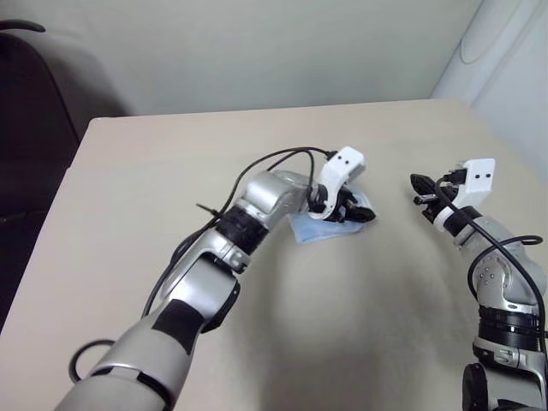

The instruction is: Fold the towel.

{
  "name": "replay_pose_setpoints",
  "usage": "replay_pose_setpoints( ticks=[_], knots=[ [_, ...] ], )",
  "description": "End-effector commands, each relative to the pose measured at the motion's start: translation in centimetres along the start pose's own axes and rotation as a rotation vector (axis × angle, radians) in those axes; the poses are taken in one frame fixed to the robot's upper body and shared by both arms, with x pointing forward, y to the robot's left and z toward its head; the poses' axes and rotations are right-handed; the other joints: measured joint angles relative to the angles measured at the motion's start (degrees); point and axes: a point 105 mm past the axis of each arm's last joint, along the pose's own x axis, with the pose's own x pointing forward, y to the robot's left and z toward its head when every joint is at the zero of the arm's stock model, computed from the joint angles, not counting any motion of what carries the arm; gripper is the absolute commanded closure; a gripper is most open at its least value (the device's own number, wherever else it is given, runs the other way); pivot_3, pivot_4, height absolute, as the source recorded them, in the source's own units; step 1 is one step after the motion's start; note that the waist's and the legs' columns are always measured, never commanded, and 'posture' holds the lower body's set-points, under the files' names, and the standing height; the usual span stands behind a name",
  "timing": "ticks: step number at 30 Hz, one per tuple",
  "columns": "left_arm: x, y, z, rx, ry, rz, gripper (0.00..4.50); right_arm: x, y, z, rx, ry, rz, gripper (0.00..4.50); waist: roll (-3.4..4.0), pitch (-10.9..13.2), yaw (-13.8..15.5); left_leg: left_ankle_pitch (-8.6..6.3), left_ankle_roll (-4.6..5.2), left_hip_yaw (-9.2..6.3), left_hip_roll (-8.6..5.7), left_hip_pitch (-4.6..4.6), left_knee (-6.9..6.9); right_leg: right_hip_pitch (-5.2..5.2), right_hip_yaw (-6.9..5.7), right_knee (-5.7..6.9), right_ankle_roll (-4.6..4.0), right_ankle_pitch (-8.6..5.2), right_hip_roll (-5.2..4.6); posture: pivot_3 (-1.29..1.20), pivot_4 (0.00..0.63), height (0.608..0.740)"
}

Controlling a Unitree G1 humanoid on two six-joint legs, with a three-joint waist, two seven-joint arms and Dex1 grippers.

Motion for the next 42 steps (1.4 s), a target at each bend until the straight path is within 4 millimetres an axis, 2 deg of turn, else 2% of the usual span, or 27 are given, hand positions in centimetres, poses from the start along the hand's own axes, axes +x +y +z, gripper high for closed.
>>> replay_pose_setpoints(
  ticks=[1,3,6,9,11,12,15,18,20,22,24,26,29,32,34,36,37,39,42],
  knots=[
    [-3.1,1.6,3.0,0.006,-0.184,0.089,0.79,0.1,2.1,1.4,-0.076,-0.021,0.091,4.5,0.01,0.0,0.0,0.0,0.0,-0.01,0.0,0.0,0.02,0.0,0.0,0.0,0.02,0.02,0.0,0.0,0.15,0.735],
    [-4.7,3.4,2.7,0.06,-0.221,0.183,1.36,0.4,4.0,1.4,-0.089,-0.011,0.181,4.5,0.02,0.0,-0.1,0.01,0.01,0.0,0.01,0.06,0.02,0.0,0.02,0.02,0.02,0.04,0.01,0.0,0.15,0.735],
    [-5.5,4.8,0.8,0.134,-0.201,0.24,2.5,1.3,6.1,1.0,-0.096,0.015,0.274,4.5,0.05,0.0,-0.1,0.03,0.02,-0.01,0.01,0.14,0.02,0.05,0.01,0.03,0.01,0.04,0.03,0.0,0.15,0.735],
    [-5.2,4.5,-0.8,0.125,-0.188,0.194,3.6,2.5,7.1,-0.6,-0.097,0.072,0.321,4.5,0.05,0.0,0.2,0.03,0.03,-0.01,0.0,0.11,0.13,0.05,0.02,0.03,0.02,0.07,0.01,0.0,0.15,0.735],
    [-4.4,4.2,-2.5,0.114,-0.148,0.16,4.32,3.3,7.5,-2.3,-0.068,0.125,0.339,4.5,0.04,0.0,0.7,0.02,0.07,-0.06,0.0,0.0,0.29,0.06,-0.07,0.03,0.05,0.13,-0.02,0.0,0.15,0.735],
    [-3.8,4.6,-4.0,0.103,-0.089,0.177,4.47,3.7,7.7,-3.5,-0.06,0.159,0.349,4.5,0.04,0.0,0.9,0.0,0.11,-0.07,0.0,-0.03,0.35,0.07,-0.08,0.03,0.04,0.14,-0.05,0.0,0.15,0.735],
    [-3.2,6.7,-7.8,0.109,0.051,0.276,4.47,4.5,8.2,-6.2,-0.071,0.235,0.366,4.5,0.06,0.0,1.1,-0.07,0.24,-0.11,-0.01,-0.05,0.54,0.1,-0.13,0.02,0.05,0.18,-0.11,0.0,0.15,0.735],
    [-3.5,8.6,-9.9,0.105,0.123,0.37,4.47,4.9,8.3,-7.9,-0.069,0.27,0.359,4.5,0.11,-0.1,0.8,-0.08,0.25,-0.1,0.0,-0.1,0.58,0.04,-0.11,0.06,-0.01,0.28,-0.1,0.0,0.15,0.735],
    [-3.7,8.8,-9.6,0.087,0.075,0.377,4.47,4.9,8.1,-8.4,-0.076,0.275,0.351,4.5,0.21,-0.2,0.7,-0.08,0.27,-0.14,0.03,0.18,0.6,0.34,-0.12,0.04,-0.04,0.3,-0.07,0.0,0.15,0.735],
    [-4.2,8.2,-7.6,0.06,-0.059,0.345,4.47,4.8,7.8,-8.2,-0.096,0.254,0.339,4.5,0.21,-0.2,0.6,-0.04,0.34,-0.16,0.03,0.34,0.58,0.57,-0.08,0.0,-0.09,0.33,-0.07,0.0,0.15,0.735],
    [-5.0,7.6,-6.0,0.046,-0.162,0.32,4.47,4.6,7.5,-7.6,-0.117,0.226,0.335,4.5,0.21,-0.2,0.4,-0.06,0.37,-0.16,0.04,0.33,0.54,0.56,-0.08,0.0,-0.18,0.4,-0.07,0.0,0.15,0.735],
    [-7.0,7.2,-4.1,0.013,-0.277,0.314,4.47,4.0,7.5,-5.9,-0.112,0.163,0.351,4.5,0.23,-0.2,0.2,-0.05,0.37,-0.17,0.04,0.32,0.52,0.54,-0.1,0.0,-0.27,0.47,-0.04,0.0,0.15,0.735],
    [-10.8,7.4,-2.9,-0.024,-0.378,0.368,4.5,2.9,6.9,-3.1,-0.078,0.084,0.356,3.63,0.24,-0.2,0.2,0.02,0.33,-0.15,0.05,0.2,0.51,0.44,-0.22,0.01,-0.32,0.49,0.01,0.0,0.15,0.735],
    [-14.7,8.9,-4.9,-0.02,-0.319,0.513,4.5,2.4,5.6,-1.8,-0.027,0.081,0.322,2.62,0.23,-0.2,0.1,0.16,0.16,-0.08,0.04,0.22,0.52,0.45,-0.19,0.0,-0.37,0.45,0.04,0.0,0.15,0.735],
    [-16.5,9.4,-6.2,-0.021,-0.284,0.573,4.5,2.2,5.2,-1.5,0.008,0.089,0.317,1.87,0.24,-0.2,0.0,0.17,0.16,-0.06,0.04,0.28,0.52,0.47,-0.15,-0.01,-0.51,0.33,0.04,0.0,0.15,0.735],
    [-18.0,9.7,-7.1,-0.041,-0.28,0.608,4.5,2.4,5.0,-1.9,0.049,0.117,0.32,1.23,0.24,-0.2,0.0,0.18,0.14,-0.07,0.04,0.27,0.5,0.43,-0.15,0.0,-0.83,0.13,0.05,0.0,0.15,0.735],
    [-18.7,9.8,-7.5,-0.05,-0.275,0.629,4.5,2.5,4.9,-2.2,0.064,0.139,0.322,0.76,0.23,-0.2,-0.1,0.18,0.14,-0.08,0.04,0.25,0.48,0.39,-0.15,0.01,-0.84,0.11,0.05,0.0,0.15,0.735],
    [-20.1,10.1,-8.4,-0.075,-0.27,0.671,4.5,3.1,4.7,-3.2,0.108,0.184,0.308,0.09,0.22,-0.2,0.0,0.19,0.12,-0.09,0.05,0.16,0.47,0.26,-0.15,0.04,-0.83,0.12,0.05,0.0,0.15,0.735],
    [-21.8,9.9,-9.2,-0.097,-0.272,0.719,4.5,4.4,4.7,-5.4,0.179,0.26,0.307,0.04,0.22,-0.2,-0.1,0.2,0.12,-0.11,0.06,0.15,0.37,0.18,-0.15,0.08,-0.83,0.17,0.05,0.0,0.15,0.735]
  ],
)
